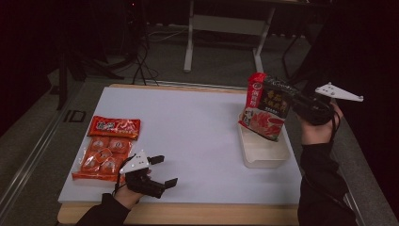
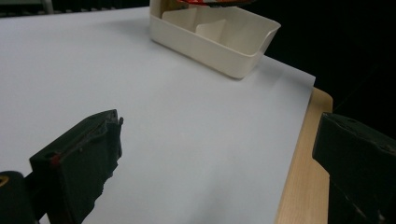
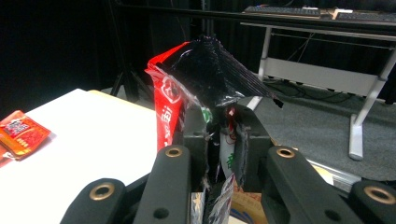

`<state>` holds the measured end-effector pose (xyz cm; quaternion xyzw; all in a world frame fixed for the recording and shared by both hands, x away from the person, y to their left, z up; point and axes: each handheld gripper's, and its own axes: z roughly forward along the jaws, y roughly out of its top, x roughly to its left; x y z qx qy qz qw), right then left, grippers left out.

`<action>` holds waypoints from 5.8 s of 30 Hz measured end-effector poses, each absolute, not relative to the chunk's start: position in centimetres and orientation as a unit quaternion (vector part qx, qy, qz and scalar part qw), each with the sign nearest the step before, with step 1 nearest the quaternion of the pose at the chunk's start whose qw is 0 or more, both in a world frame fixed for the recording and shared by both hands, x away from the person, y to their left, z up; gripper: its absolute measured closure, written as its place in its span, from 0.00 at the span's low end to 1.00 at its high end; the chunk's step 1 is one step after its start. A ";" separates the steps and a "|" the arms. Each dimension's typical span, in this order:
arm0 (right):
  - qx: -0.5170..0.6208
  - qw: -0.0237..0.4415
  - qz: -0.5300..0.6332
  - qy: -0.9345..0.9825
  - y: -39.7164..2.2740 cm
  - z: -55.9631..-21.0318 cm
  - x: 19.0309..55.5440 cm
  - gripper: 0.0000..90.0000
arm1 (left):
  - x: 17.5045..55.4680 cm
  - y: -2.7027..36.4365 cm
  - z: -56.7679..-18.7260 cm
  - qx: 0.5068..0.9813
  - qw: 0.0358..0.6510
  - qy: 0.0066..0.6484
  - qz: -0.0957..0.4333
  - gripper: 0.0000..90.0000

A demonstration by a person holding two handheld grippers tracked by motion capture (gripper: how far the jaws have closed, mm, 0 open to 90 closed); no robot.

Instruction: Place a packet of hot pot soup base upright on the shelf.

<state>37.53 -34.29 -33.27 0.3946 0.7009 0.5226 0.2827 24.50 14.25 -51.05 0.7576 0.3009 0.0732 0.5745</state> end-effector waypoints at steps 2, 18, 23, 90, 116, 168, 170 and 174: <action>0.394 0.286 0.521 0.702 -34.5 -33.6 37.9 0.86 | 24.5 14.3 -51.1 0.758 0.575 0.299 0.075 0.02; 0.394 0.276 0.506 0.716 -35.3 -36.1 41.2 0.85 | 24.4 14.3 -50.9 0.753 0.584 0.296 0.067 0.03; 0.385 0.250 0.515 0.724 -35.3 -37.3 42.0 0.84 | 24.5 14.4 -51.0 0.752 0.583 0.300 0.068 0.03; 0.335 0.154 0.572 0.733 -31.3 -39.6 31.2 0.16 | 24.1 14.7 -49.3 0.781 0.552 0.287 0.052 0.04; 0.280 0.116 0.574 0.761 -28.1 -40.8 26.3 0.16 | 24.9 24.5 -44.3 0.743 0.539 0.363 0.160 0.67; 0.257 0.105 0.574 0.770 -27.3 -42.0 25.8 0.16 | 31.0 36.6 -54.6 0.690 0.321 0.599 0.251 1.00; 0.257 0.105 0.573 0.771 -27.2 -42.0 25.8 0.16 | 31.1 36.3 -54.7 0.693 0.320 0.595 0.251 1.00; 0.259 0.102 0.574 0.770 -27.3 -42.1 25.9 0.16 | 31.1 35.5 -54.4 0.702 0.327 0.586 0.240 1.00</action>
